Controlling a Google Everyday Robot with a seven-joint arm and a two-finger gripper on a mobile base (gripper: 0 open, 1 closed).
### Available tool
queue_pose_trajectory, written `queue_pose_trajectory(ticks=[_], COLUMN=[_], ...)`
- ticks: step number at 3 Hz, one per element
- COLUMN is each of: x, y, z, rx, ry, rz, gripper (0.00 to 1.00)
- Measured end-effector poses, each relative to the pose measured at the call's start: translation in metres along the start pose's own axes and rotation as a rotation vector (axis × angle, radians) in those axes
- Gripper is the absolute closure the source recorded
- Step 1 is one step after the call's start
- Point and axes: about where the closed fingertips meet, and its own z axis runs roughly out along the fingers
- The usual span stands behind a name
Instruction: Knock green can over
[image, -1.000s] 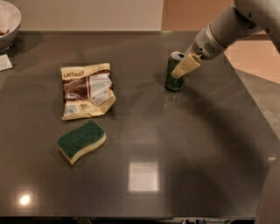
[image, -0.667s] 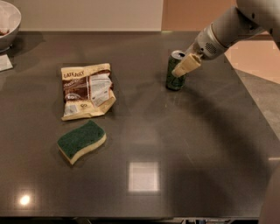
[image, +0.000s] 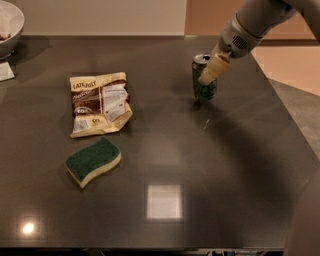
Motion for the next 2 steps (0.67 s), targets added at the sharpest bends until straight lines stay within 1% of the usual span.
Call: queue_pose_trajectory(ticks=[1, 2], x=[0.007, 0.016], y=[0.016, 0.027], z=[-0.011, -0.021], rx=[-0.019, -0.020], ry=[0.163, 0.294], rz=[-0.053, -0.116], gripper=[1.00, 1.00])
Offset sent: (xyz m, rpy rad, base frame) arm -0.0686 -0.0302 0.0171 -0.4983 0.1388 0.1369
